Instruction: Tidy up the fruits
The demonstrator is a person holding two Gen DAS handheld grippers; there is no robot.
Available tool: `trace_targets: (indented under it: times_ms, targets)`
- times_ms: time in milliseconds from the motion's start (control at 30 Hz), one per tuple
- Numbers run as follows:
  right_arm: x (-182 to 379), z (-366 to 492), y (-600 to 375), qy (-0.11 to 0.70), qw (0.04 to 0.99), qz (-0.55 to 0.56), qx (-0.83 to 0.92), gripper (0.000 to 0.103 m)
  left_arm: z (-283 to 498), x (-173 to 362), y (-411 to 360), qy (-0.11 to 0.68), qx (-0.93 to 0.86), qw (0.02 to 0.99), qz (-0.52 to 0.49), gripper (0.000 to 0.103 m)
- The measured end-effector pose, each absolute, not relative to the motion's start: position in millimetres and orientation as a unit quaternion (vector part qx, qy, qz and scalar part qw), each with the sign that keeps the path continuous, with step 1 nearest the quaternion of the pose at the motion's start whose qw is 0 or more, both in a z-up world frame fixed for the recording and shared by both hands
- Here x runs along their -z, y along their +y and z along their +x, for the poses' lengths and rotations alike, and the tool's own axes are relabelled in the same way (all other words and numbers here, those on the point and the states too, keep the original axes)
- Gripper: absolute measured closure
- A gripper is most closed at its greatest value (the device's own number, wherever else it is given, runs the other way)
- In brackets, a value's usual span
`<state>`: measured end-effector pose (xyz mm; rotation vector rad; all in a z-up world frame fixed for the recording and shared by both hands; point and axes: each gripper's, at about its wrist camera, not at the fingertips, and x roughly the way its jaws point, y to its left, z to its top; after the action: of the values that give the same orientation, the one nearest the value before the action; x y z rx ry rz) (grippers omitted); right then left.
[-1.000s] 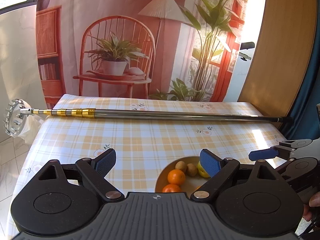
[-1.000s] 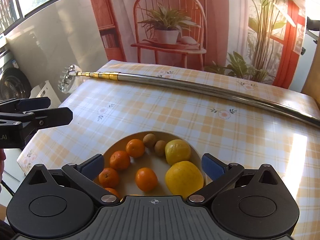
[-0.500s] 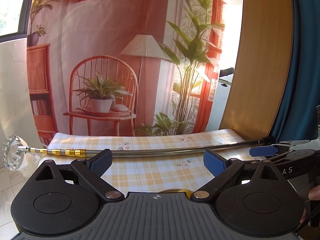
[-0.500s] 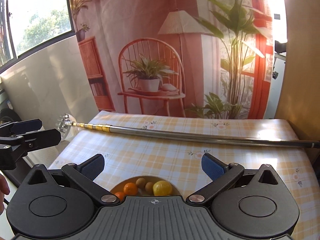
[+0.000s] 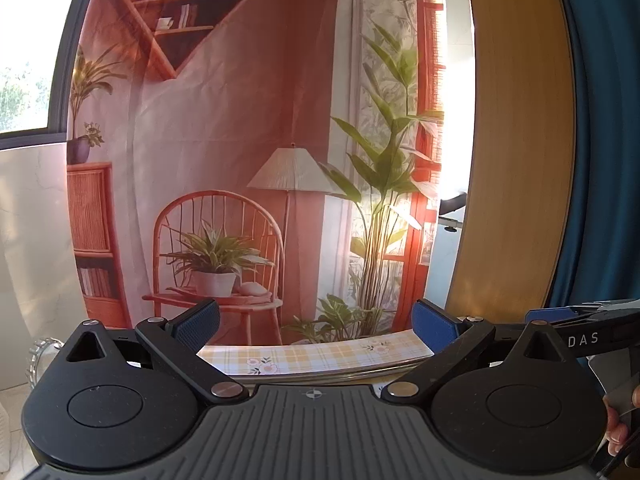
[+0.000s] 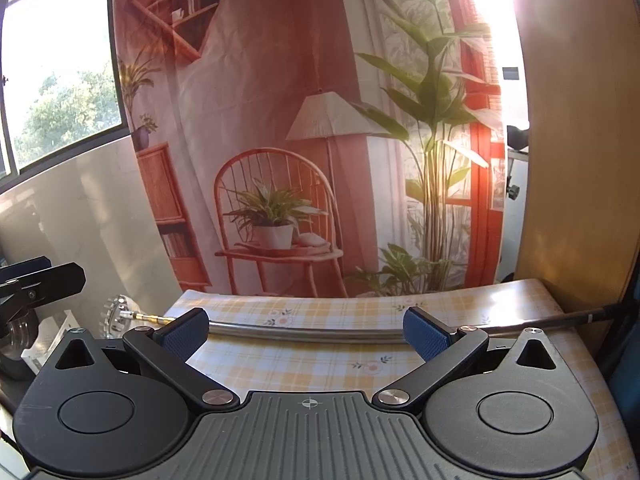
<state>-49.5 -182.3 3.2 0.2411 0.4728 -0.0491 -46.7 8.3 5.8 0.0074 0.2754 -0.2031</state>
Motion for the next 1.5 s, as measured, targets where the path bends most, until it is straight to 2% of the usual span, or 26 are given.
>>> trace_targets:
  times_ms: [1500]
  targets:
    - [-15, -61, -163, 0.208, 0.974, 0.091, 0.024, 0.0, -49, -5, 12, 0.143, 0.083, 0.986, 0.01, 0.0]
